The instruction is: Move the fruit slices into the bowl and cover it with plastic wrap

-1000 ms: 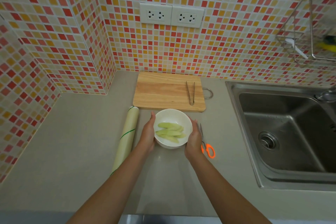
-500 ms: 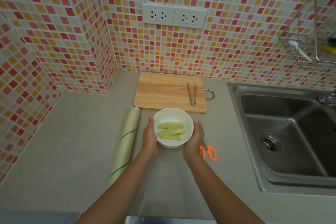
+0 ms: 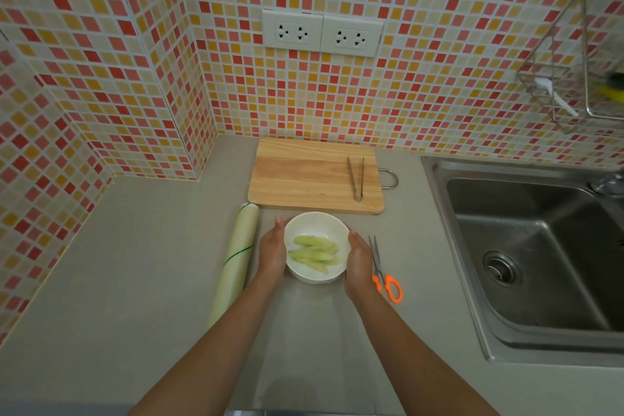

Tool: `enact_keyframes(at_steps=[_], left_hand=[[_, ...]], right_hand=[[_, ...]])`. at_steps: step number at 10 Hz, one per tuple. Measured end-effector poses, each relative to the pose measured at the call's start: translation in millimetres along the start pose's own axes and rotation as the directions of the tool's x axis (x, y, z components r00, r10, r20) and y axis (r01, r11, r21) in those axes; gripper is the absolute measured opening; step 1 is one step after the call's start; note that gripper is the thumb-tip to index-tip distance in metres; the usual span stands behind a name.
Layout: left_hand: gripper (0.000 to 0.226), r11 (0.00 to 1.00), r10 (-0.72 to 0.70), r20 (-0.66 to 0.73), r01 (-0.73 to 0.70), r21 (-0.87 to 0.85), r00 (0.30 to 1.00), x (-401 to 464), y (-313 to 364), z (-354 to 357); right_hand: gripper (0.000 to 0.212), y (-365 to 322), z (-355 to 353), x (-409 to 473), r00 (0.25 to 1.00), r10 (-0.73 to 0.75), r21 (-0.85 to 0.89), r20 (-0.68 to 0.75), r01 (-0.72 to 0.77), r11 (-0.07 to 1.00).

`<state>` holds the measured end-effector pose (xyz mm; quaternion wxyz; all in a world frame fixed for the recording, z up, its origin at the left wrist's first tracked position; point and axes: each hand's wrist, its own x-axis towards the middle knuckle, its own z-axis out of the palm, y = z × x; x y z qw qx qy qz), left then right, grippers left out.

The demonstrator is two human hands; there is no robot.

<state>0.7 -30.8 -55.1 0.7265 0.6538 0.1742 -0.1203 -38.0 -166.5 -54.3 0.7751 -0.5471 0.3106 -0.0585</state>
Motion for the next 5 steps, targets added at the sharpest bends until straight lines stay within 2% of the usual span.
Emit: enact_keyframes(at_steps=[2,3,4,5], left_hand=[[0.046,0.996,0.055,0.057,-0.059,0.070,0.997,2,1,-2],[0.062,0.990,0.011,0.093,-0.024,0.137,0.996,7,5,-8],[0.076,0.999,-0.042,0.079,0.042,-0.002,0.996,18,14,-16],[0.074,1.000,0.018,0.038,-0.017,-0.009,0.999,24,24,-26]], right_hand=[[0.030,-2,-2,0,1.000,0.001,-0.024,-0.015,-0.001,1.000],[0.033,-8,-4,-3,0.999,0.028,-0.011,-0.017,-0.028,1.000],[0.034,-17,-8,1,0.998,0.027,0.031,-0.048,-0.026,0.999],[0.038,-26,-14,2,1.000,0.013,0.062,-0.020,-0.012,0.998]])
